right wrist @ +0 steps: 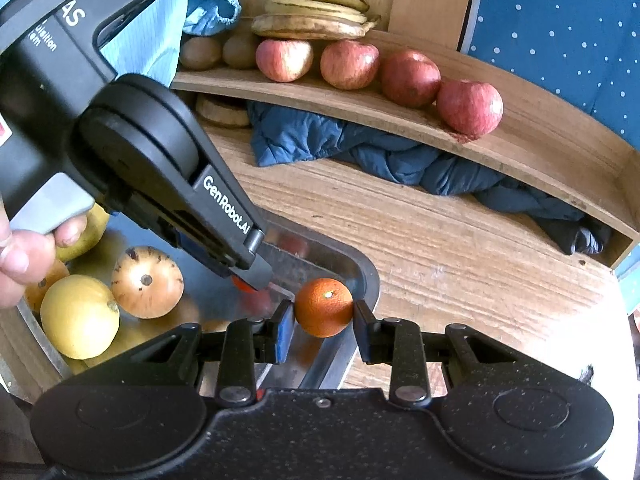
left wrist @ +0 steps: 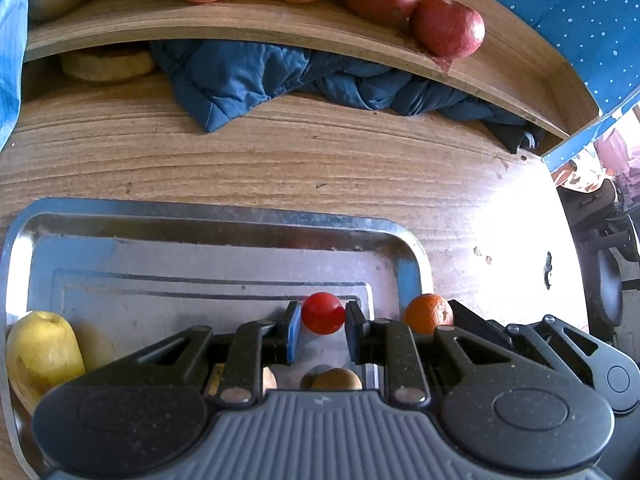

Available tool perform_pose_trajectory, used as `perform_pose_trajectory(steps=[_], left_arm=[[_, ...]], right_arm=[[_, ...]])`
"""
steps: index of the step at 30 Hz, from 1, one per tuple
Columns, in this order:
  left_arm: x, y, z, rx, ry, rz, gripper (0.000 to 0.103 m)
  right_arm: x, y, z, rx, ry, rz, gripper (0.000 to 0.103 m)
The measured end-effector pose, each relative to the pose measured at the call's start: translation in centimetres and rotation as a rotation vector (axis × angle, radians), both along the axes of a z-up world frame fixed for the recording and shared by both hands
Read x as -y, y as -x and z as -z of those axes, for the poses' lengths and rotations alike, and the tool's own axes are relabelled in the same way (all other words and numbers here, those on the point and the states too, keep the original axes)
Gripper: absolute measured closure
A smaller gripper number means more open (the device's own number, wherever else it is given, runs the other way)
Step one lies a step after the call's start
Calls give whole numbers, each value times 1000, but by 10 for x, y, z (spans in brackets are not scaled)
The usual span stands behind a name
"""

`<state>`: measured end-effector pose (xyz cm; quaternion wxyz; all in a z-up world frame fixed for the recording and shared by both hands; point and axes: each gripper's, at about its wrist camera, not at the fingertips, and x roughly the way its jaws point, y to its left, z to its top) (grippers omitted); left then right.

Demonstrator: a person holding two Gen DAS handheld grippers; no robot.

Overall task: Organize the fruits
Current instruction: 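Carry the tomato with left tool while right tool carries the mandarin to the tray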

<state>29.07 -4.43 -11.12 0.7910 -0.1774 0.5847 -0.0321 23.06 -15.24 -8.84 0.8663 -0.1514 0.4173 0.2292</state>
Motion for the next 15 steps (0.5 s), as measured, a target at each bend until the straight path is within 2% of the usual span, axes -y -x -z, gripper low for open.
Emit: perform_pose_trajectory(steps=[15], left_arm=[[2,2,2,-19,-5,11,78]], right_arm=[[0,3,2,-30,2,-2,69]])
